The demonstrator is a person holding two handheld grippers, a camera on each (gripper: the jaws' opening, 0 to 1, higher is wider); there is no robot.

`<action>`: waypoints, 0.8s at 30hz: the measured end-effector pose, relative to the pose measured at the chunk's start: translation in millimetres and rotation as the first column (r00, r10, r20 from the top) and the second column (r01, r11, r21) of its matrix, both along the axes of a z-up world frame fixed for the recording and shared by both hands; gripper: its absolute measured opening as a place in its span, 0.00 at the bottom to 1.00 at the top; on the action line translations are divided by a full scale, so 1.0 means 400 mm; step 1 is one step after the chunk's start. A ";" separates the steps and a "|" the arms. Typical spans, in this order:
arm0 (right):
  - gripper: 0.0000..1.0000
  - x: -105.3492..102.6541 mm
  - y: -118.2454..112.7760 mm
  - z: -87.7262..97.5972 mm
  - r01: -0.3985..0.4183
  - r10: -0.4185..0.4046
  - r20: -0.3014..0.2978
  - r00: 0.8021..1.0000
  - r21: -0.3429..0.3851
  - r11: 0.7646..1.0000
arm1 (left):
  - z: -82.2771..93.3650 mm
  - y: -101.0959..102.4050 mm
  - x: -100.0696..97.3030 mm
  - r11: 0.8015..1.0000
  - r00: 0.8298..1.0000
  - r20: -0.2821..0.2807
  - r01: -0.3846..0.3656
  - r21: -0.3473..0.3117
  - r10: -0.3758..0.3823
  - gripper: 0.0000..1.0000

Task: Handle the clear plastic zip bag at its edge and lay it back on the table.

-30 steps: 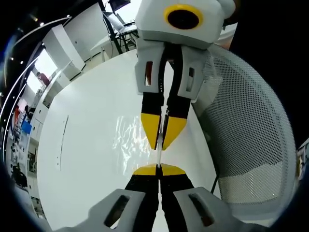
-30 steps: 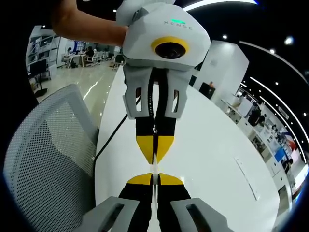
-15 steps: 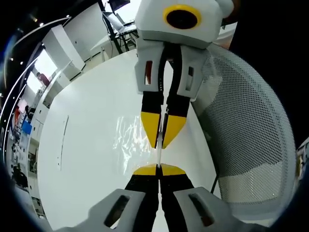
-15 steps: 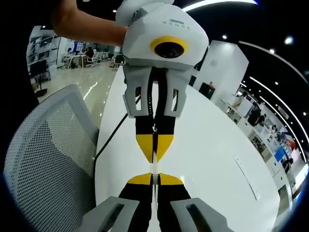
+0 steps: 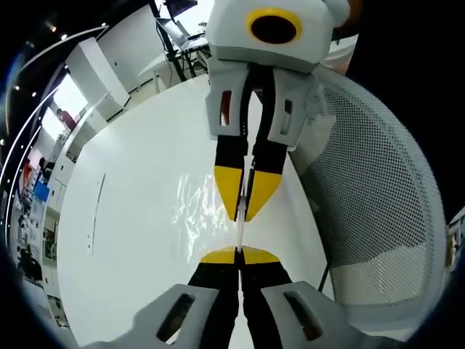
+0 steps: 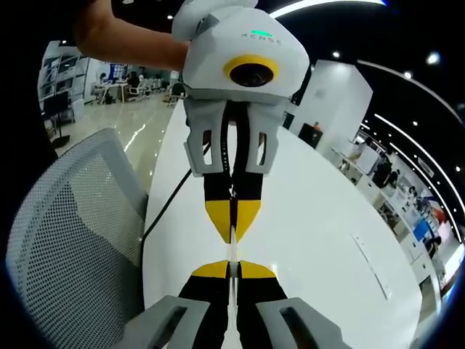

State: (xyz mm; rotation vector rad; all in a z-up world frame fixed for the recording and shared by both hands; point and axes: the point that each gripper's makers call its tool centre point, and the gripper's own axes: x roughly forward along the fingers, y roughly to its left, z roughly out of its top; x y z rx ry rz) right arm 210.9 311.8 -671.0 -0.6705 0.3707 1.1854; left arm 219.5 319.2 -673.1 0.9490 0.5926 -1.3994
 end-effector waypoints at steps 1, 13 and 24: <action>0.00 0.000 0.000 0.001 0.002 -0.002 -0.001 1.000 0.001 1.000 | 0.001 -0.001 0.000 1.000 1.000 -0.001 0.000 -0.002 0.000 0.00; 0.00 -0.001 -0.003 0.001 0.004 -0.004 -0.005 1.000 -0.001 1.000 | -0.002 -0.001 0.006 1.000 1.000 -0.002 -0.002 -0.009 0.002 0.00; 0.00 -0.004 -0.003 -0.002 0.005 -0.005 -0.008 1.000 -0.001 1.000 | -0.004 0.006 0.003 1.000 1.000 -0.005 -0.006 -0.006 0.006 0.00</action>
